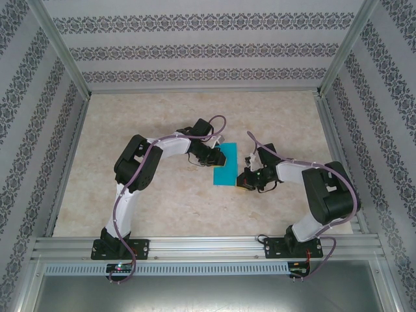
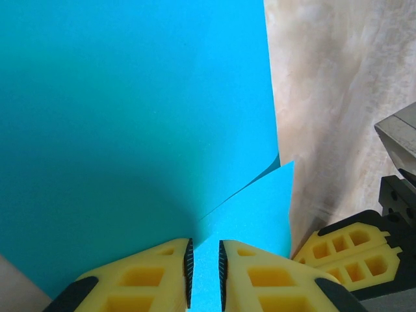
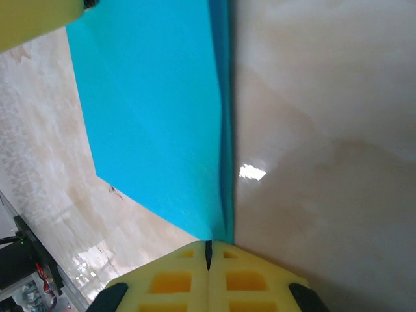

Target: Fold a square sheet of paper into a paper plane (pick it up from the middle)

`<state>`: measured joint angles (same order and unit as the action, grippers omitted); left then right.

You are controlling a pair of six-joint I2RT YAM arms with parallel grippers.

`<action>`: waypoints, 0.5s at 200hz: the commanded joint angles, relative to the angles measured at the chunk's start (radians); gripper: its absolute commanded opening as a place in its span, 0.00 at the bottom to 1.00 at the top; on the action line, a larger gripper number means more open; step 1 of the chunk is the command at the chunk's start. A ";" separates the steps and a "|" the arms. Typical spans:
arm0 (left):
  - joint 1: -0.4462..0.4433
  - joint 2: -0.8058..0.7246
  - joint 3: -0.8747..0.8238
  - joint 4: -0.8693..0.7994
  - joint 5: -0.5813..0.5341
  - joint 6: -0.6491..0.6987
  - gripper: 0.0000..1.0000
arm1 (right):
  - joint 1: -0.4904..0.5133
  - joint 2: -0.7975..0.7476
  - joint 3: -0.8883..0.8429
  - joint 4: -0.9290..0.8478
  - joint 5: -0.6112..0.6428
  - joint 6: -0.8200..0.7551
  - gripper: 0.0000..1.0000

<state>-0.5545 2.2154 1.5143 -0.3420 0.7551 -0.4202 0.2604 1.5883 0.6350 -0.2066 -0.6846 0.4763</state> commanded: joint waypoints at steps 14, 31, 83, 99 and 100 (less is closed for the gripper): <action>0.014 0.055 -0.009 -0.056 -0.055 0.044 0.23 | -0.027 -0.073 -0.002 -0.074 0.025 0.008 0.00; 0.014 0.048 -0.012 -0.051 -0.048 0.040 0.23 | -0.033 -0.099 0.033 -0.093 0.021 0.008 0.00; 0.014 0.038 -0.023 -0.031 -0.023 0.029 0.23 | -0.050 -0.036 0.163 -0.074 0.005 -0.026 0.17; 0.015 0.032 -0.026 -0.025 -0.012 0.025 0.23 | -0.056 0.012 0.207 -0.075 0.003 -0.049 0.22; 0.015 0.031 -0.026 -0.025 -0.011 0.025 0.24 | -0.056 0.016 0.210 -0.076 0.003 -0.050 0.22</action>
<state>-0.5533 2.2154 1.5139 -0.3408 0.7666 -0.4183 0.2188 1.5383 0.7853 -0.2802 -0.6739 0.4637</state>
